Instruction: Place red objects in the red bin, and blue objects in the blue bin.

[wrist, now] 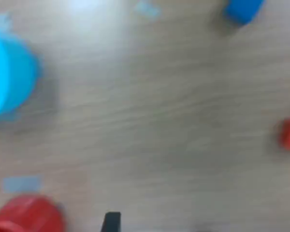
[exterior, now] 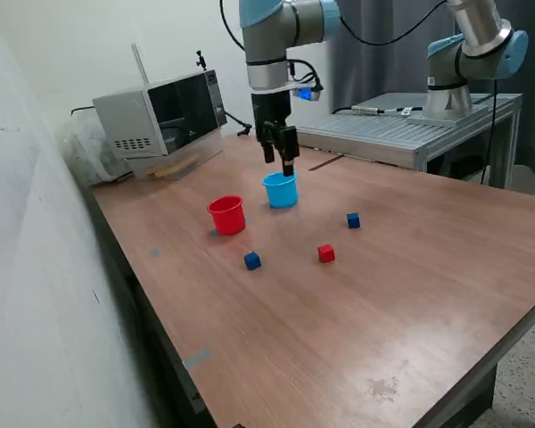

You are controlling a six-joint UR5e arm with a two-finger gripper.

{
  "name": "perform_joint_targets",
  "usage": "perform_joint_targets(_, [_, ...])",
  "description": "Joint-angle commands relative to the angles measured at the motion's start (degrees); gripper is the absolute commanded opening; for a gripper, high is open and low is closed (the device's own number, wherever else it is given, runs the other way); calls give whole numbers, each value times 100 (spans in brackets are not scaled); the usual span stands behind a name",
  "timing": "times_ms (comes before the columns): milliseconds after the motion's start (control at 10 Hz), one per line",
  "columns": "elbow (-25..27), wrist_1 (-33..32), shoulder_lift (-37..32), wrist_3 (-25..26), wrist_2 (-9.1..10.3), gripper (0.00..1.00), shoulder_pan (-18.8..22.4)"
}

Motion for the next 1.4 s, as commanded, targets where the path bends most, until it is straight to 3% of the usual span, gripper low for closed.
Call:
perform_joint_targets(0, [20,200,-84,559,359,100,595])
perform_joint_targets(300, [99,-184,3,1157,685,100,799])
perform_joint_targets(700, [213,-950,732,1650,634,100,773])
perform_joint_targets(1100, [152,-1126,1155,1651,564,100,729])
perform_joint_targets(1300, [82,-1276,1278,1642,398,100,685])
